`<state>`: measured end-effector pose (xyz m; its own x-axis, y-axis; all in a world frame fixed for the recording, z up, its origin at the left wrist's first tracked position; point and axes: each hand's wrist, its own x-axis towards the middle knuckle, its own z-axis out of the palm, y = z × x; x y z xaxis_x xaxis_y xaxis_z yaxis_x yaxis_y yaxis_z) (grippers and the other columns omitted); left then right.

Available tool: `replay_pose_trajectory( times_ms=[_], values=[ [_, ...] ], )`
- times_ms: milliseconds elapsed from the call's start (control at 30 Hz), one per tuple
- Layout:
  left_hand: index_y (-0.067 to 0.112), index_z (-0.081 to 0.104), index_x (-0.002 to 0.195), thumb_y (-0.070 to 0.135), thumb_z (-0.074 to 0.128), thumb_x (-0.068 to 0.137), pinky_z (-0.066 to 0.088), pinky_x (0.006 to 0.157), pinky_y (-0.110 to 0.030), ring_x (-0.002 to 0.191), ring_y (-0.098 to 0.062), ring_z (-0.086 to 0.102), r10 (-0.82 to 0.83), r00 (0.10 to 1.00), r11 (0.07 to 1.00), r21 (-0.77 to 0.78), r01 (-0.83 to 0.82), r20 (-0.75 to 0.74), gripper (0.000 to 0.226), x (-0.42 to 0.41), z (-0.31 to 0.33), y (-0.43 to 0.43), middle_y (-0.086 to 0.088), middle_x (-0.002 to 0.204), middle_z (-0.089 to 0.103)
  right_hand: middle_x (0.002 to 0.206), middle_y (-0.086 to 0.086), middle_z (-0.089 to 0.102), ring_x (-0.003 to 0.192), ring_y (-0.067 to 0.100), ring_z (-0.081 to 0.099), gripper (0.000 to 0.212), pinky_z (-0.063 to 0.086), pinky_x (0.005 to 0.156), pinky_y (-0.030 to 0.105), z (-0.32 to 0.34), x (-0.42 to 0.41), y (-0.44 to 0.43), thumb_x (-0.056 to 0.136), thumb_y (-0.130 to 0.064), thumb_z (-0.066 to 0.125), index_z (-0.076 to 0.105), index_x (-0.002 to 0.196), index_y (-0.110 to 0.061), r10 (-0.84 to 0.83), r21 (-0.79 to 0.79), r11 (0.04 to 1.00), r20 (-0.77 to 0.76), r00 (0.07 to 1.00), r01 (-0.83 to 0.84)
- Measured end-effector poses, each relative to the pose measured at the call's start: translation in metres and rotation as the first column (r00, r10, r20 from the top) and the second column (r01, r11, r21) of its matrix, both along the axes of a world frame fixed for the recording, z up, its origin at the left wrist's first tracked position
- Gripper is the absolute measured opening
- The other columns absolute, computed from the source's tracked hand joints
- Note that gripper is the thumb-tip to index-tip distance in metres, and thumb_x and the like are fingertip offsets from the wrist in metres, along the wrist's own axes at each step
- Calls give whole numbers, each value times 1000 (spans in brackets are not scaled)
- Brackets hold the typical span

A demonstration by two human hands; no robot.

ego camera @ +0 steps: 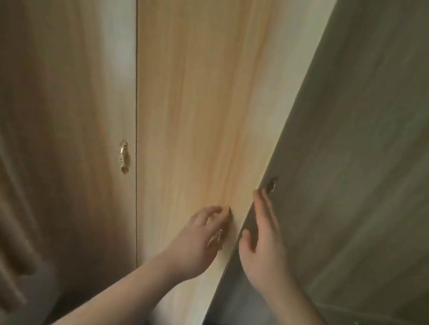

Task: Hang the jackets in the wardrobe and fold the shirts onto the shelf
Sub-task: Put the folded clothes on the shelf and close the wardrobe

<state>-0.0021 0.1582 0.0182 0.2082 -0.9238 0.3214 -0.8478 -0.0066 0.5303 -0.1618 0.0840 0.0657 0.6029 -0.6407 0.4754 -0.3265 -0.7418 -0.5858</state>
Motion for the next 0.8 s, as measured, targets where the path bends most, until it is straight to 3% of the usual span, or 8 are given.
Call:
replay_pose_trajectory(
  times_ms=[100, 233, 367, 567, 800],
  values=[
    [22, 27, 157, 14, 54, 89, 24, 120, -36, 145, -32, 22, 63, 994, 998, -15, -62, 86, 73, -2, 6, -66, -13, 155, 24, 165, -16, -4, 151, 7, 11, 76, 20, 119, 23, -6, -1, -70, 91, -9, 53, 18, 158, -21, -70, -137, 989, -165, 984, 48],
    [20, 31, 155, 16, 48, 84, 24, 119, -49, 142, -43, 20, 219, 950, 975, -11, -222, 222, 73, -5, -1, -132, -19, 155, 25, 166, 3, 10, 153, 19, 6, 78, 18, 122, 37, -8, 4, -154, 84, -15, 52, 23, 156, -8, -176, -434, 901, -325, 929, 19],
    [23, 29, 156, 10, 42, 78, 25, 116, -56, 142, -48, 17, 293, 933, 953, 13, -302, 207, 80, 3, -12, -172, -18, 156, 22, 167, 3, 6, 154, 22, 5, 78, 20, 121, 47, -13, 18, -213, 82, -21, 44, 21, 156, -9, -220, -572, 819, -379, 899, -41],
    [26, 44, 149, 15, 33, 72, 36, 108, -59, 130, -46, 32, 353, 911, 936, -87, -342, 212, 78, 23, -22, -204, -16, 146, 40, 167, 6, 6, 154, 24, 6, 83, 16, 122, 52, -20, 38, -252, 79, -22, 46, 19, 157, -7, -262, -651, 758, -370, 891, -47],
    [35, 27, 155, 18, 34, 69, 32, 109, -60, 135, -39, 17, 387, 881, 922, -98, -375, 273, 88, 34, -40, -224, -8, 152, 26, 166, 8, 9, 153, 25, 8, 79, 18, 121, 52, -25, 51, -264, 83, -24, 44, 20, 156, -6, -274, -663, 748, -346, 897, -28]
  ],
)
